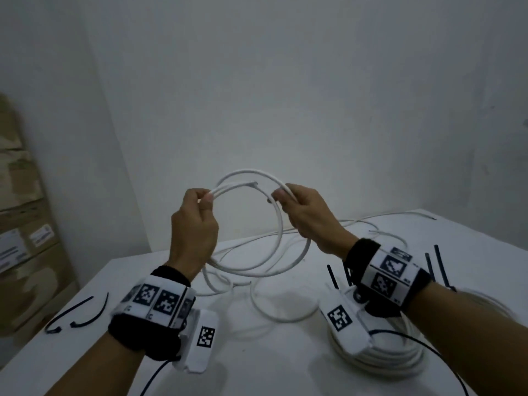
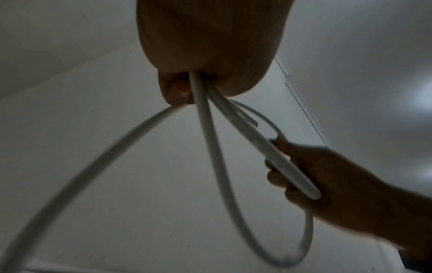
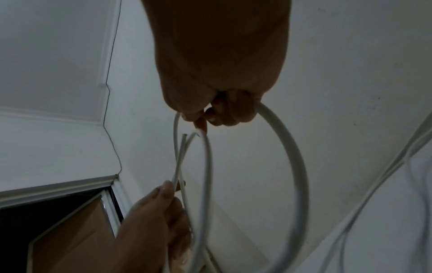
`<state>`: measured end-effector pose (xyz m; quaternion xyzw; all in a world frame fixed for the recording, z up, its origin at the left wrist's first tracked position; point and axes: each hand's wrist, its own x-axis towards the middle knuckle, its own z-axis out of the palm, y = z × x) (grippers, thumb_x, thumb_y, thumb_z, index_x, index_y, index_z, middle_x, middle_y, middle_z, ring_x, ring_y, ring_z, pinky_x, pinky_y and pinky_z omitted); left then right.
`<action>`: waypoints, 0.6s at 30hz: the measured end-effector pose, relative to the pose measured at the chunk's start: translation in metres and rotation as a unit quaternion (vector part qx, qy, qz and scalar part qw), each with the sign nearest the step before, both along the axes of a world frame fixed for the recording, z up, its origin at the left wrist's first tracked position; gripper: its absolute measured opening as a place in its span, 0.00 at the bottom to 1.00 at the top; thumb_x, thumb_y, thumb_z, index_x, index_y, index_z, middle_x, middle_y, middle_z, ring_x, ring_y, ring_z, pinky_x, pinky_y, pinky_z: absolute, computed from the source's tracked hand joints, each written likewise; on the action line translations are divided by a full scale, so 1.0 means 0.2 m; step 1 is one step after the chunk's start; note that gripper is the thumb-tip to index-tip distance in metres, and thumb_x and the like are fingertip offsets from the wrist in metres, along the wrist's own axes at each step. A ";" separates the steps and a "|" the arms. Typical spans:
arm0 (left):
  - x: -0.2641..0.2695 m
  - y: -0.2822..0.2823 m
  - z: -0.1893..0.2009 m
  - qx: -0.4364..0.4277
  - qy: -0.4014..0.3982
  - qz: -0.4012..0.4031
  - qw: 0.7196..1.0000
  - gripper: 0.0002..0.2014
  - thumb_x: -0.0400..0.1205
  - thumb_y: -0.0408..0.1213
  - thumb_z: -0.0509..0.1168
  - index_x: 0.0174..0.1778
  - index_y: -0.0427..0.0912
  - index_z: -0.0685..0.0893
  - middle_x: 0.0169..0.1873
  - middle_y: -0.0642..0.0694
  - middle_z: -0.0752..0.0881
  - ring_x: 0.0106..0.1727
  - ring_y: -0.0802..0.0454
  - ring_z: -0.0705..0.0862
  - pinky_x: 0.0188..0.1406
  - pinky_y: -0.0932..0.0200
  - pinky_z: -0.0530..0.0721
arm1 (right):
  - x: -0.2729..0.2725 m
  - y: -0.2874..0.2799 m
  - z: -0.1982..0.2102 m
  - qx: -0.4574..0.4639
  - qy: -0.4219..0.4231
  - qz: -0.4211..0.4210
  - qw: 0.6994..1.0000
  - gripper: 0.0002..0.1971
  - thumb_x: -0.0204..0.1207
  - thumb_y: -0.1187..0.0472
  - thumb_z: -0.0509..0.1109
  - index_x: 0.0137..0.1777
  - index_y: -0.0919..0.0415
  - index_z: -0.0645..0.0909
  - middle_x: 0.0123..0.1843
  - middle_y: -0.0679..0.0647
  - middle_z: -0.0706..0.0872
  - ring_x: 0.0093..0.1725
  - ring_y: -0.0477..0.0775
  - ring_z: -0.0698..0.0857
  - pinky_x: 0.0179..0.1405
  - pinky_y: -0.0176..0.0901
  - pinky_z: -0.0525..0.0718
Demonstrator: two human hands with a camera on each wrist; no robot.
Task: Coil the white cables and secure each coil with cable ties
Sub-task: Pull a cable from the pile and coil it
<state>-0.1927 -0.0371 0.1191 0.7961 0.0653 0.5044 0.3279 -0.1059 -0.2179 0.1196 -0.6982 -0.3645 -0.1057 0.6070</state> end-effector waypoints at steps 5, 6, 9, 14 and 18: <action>0.00 -0.05 -0.13 0.081 0.025 -0.050 0.995 0.14 0.88 0.40 0.54 0.66 0.36 0.71 0.25 0.50 0.78 0.26 0.50 0.78 0.22 0.68 0.69 | 0.01 -0.02 0.16 -0.068 0.057 0.082 0.993 0.17 0.85 0.48 0.55 0.51 0.57 0.82 0.28 0.46 0.67 0.22 0.44 0.59 0.15 0.34 0.56; 0.00 -0.05 -0.15 0.100 0.016 -0.045 0.994 0.17 0.88 0.42 0.53 0.69 0.37 0.70 0.27 0.49 0.79 0.27 0.47 0.80 0.23 0.65 0.71 | 0.00 -0.02 0.18 -0.098 0.064 0.083 0.990 0.19 0.85 0.46 0.54 0.50 0.58 0.81 0.30 0.48 0.67 0.22 0.44 0.60 0.15 0.34 0.57; 0.00 -0.05 -0.17 0.163 -0.038 0.010 0.986 0.21 0.88 0.45 0.51 0.73 0.37 0.71 0.27 0.48 0.80 0.22 0.50 0.76 0.22 0.68 0.66 | -0.01 -0.01 0.21 -0.185 0.073 0.071 0.977 0.21 0.85 0.45 0.52 0.49 0.60 0.80 0.31 0.51 0.68 0.23 0.45 0.61 0.16 0.34 0.59; 0.01 -0.06 -0.12 0.212 -0.092 0.040 0.972 0.19 0.89 0.44 0.49 0.48 0.34 0.80 0.24 0.51 0.73 0.20 0.53 0.69 0.22 0.72 0.60 | -0.06 0.01 0.22 -0.286 0.012 0.049 0.957 0.24 0.85 0.42 0.51 0.47 0.59 0.81 0.28 0.50 0.65 0.23 0.46 0.61 0.17 0.36 0.61; 0.01 -0.09 -0.11 0.206 -0.115 0.025 0.971 0.25 0.90 0.47 0.45 0.48 0.32 0.81 0.26 0.52 0.73 0.22 0.56 0.68 0.25 0.75 0.58 | -0.10 0.00 0.24 -0.312 -0.033 0.052 0.948 0.25 0.85 0.42 0.46 0.36 0.59 0.71 0.28 0.49 0.66 0.26 0.46 0.63 0.24 0.34 0.63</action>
